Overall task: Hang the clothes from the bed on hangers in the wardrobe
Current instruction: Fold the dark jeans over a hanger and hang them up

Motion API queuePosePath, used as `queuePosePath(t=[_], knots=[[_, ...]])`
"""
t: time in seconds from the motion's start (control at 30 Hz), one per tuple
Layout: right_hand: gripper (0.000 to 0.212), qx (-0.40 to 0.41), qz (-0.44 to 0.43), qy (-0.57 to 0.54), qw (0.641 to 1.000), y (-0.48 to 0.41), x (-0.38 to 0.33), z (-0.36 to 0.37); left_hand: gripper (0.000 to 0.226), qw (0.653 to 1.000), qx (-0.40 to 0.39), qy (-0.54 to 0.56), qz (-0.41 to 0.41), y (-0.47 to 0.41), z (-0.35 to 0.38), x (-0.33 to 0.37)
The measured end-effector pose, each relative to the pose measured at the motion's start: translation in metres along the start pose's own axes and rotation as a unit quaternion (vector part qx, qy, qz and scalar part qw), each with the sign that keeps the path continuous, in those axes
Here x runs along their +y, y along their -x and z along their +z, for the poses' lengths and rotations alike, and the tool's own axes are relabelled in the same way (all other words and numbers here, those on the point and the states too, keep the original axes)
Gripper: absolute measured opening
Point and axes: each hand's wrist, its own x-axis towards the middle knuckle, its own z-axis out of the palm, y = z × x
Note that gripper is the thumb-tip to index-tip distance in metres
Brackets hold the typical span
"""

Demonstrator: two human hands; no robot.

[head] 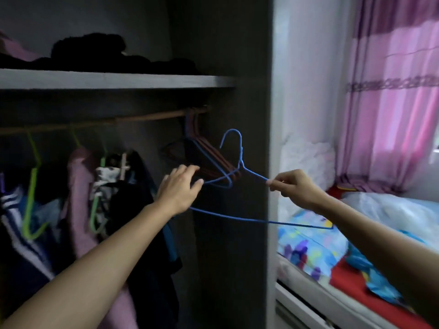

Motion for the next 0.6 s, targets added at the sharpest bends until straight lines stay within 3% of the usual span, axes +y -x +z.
queuePosePath(t=[0.07, 0.2, 0.37, 0.6], knots=[[0.030, -0.008, 0.021, 0.003, 1.000, 0.039, 0.030, -0.048, 0.031, 0.997, -0.046, 0.061, 0.002, 0.012, 0.032, 0.049], [0.030, -0.002, 0.065, 0.059, 0.996, 0.116, 0.103, -0.131, 0.042, 0.974, -0.133, 0.178, 0.040, 0.038, 0.102, 0.151], [0.039, 0.041, 0.172, 0.124, 0.976, 0.206, 0.195, -0.218, 0.025, 0.943, -0.215, 0.236, 0.099, 0.054, 0.183, 0.280], [0.015, 0.069, 0.296, 0.096, 0.948, 0.290, 0.290, -0.303, 0.011, 0.885, -0.299, 0.290, 0.210, 0.052, 0.291, 0.441]])
